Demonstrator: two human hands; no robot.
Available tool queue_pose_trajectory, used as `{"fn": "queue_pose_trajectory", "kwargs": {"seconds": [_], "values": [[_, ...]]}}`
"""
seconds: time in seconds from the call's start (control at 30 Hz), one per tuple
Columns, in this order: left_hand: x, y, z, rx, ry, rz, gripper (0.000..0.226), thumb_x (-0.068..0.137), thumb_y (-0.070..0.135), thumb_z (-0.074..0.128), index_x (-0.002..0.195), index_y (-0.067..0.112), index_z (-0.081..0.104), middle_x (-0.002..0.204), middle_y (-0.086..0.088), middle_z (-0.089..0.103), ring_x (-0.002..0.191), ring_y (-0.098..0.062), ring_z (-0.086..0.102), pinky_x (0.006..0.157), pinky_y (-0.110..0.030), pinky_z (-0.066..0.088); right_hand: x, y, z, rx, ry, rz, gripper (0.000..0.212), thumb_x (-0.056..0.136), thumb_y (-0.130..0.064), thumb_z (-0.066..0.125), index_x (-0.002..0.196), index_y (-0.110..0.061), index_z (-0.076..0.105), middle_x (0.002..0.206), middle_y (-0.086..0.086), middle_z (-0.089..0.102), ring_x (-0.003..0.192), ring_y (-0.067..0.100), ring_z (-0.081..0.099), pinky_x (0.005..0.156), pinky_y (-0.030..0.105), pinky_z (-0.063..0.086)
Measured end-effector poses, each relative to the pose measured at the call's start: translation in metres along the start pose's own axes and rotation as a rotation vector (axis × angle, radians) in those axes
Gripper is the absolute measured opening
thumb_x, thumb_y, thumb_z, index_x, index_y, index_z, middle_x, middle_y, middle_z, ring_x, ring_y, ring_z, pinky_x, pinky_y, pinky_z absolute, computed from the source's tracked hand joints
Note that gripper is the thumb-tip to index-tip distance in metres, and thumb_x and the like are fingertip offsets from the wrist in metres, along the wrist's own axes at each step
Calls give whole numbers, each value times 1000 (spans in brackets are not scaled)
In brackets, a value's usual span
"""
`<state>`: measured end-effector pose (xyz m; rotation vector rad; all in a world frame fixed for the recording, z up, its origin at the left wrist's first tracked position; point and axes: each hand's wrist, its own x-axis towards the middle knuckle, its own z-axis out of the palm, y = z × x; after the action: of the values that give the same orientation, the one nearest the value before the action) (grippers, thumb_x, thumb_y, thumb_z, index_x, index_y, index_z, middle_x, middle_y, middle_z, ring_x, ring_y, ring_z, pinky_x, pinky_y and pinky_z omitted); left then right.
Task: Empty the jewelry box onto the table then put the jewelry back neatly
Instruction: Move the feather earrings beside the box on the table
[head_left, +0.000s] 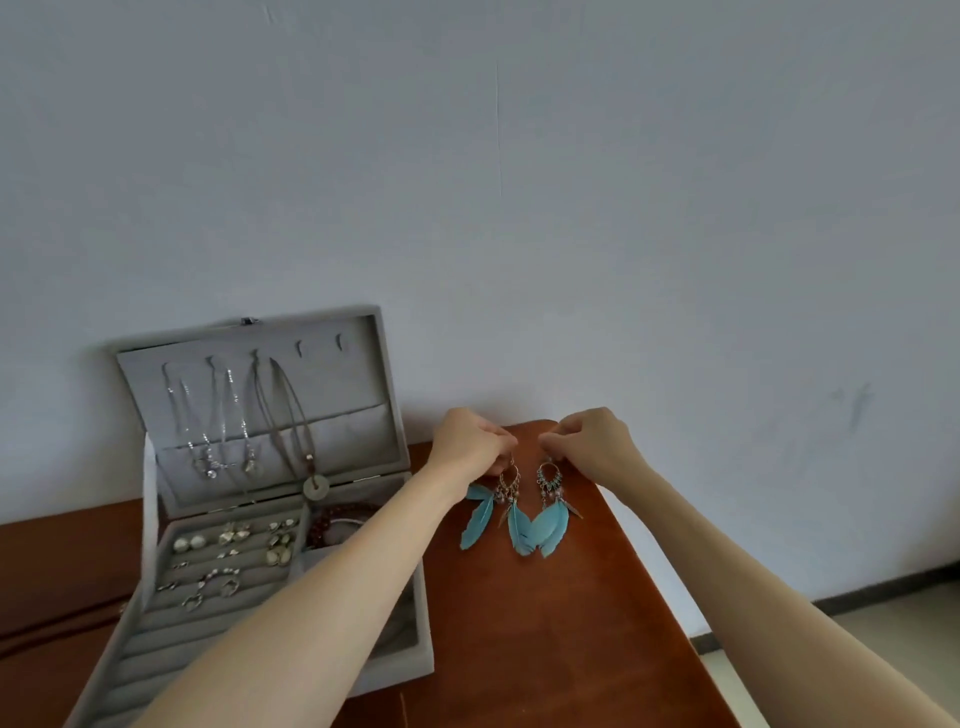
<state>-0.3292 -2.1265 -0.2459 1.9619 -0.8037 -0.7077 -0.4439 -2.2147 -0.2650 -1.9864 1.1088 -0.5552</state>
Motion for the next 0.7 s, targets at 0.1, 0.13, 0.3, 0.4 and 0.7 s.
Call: {"fn": "queue_pose_trajectory", "kwargs": {"seconds": [0.1, 0.13, 0.3, 0.4, 0.7], "values": [[16, -2, 5, -5, 77, -12, 9, 83, 6, 64, 89, 4, 71, 66, -4, 64, 46, -8, 59, 52, -14, 53, 15, 1, 5, -48, 21, -20, 18, 80, -20, 63, 67, -10, 69, 61, 0, 60, 57, 9, 49, 55, 23, 41], [20, -2, 6, -10, 99, -12, 9, 82, 5, 64, 88, 5, 71, 64, -3, 63, 40, -5, 57, 47, -12, 51, 19, 1, 6, -61, 28, -26, 18, 81, -21, 63, 72, -7, 71, 62, 2, 61, 59, 10, 50, 57, 25, 42], [30, -1, 14, -29, 168, 10, 11, 84, 6, 62, 90, 1, 70, 69, -7, 66, 47, -10, 61, 52, -17, 54, 30, 1, 12, -52, 32, -34, 24, 83, -22, 61, 82, 0, 71, 70, 12, 64, 68, 19, 55, 65, 33, 47], [28, 1, 15, 20, 158, 67, 18, 86, 9, 58, 72, 6, 69, 78, -17, 71, 70, -26, 70, 74, -35, 59, 30, 2, 11, -65, 5, -30, 28, 84, -21, 57, 86, 5, 68, 69, 13, 59, 65, 17, 50, 62, 33, 44], [-18, 7, -20, 129, -14, 200, 33, 93, 17, 48, 125, 12, 55, 121, -8, 60, 106, -21, 60, 96, -39, 49, -15, -26, 1, -94, 63, -145, 26, 90, -16, 47, 104, -12, 69, 105, 3, 70, 90, 14, 59, 79, 25, 46]]}}
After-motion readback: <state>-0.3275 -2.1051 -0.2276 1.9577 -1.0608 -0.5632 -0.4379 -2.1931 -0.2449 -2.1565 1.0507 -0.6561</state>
